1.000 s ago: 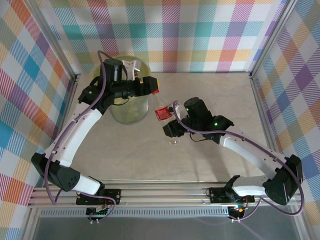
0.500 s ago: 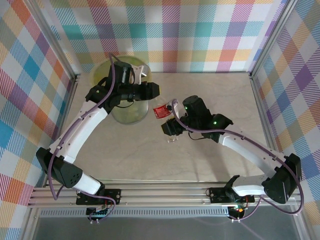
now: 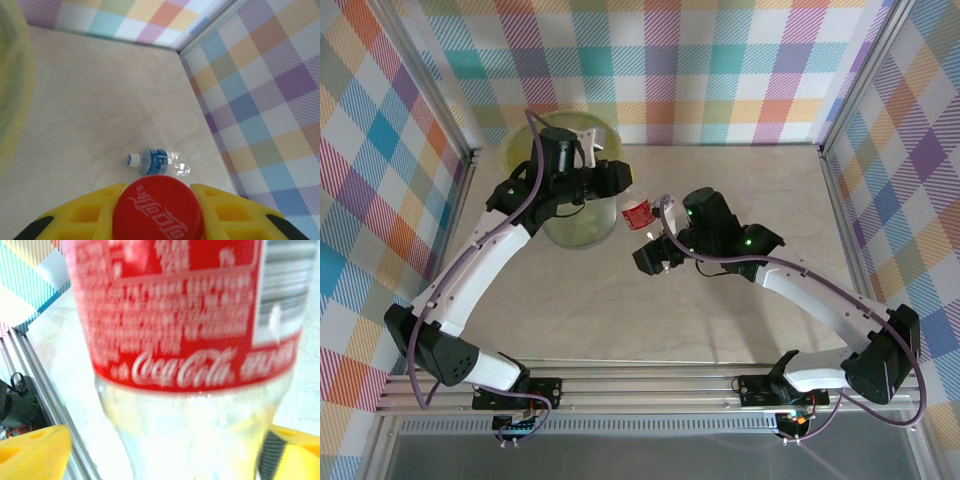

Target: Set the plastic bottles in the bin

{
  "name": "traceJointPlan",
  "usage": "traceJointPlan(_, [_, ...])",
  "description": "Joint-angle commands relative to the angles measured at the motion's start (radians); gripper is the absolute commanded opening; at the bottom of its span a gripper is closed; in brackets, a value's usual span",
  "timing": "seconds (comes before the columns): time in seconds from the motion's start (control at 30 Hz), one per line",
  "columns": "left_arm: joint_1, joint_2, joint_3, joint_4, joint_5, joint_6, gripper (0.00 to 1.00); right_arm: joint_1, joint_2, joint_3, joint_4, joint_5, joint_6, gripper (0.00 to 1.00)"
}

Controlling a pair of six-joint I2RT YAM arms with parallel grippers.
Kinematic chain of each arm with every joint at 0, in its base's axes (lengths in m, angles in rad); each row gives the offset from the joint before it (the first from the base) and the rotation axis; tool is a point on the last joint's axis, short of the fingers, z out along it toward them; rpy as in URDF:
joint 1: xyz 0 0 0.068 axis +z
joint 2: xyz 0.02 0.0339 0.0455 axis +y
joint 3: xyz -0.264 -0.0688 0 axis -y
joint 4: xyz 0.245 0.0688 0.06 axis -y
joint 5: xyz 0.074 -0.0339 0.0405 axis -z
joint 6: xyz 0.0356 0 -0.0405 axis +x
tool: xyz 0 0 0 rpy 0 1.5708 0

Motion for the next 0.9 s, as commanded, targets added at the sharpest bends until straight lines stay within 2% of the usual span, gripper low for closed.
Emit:
traceJointPlan(0.0, [-0.004,-0.095,-0.022,0.130,-0.146,-0.015,0.00,0.008,-0.034,0.037,-0.010,0.020,-0.012,1.00])
traceJointPlan(0.33, [0.033,-0.286,-0.123,0.415,-0.466,0.098,0.00,0.006,-0.165,0.004,-0.012,0.181,0.035,1.00])
traceJointPlan(0.5, [0.097,-0.322,-0.150,0.516,-0.635,0.197,0.00,0.006,-0.184,-0.005,-0.035,0.234,0.062,1.00])
traceJointPlan(0.73, [0.219,-0.271,-0.177,0.643,-0.682,0.242,0.00,0.003,-0.180,-0.005,-0.041,0.293,0.077,1.00])
traceJointPlan(0.87, [0.258,-0.210,-0.188,0.682,-0.659,0.227,0.00,0.002,-0.177,-0.007,-0.040,0.299,0.079,1.00])
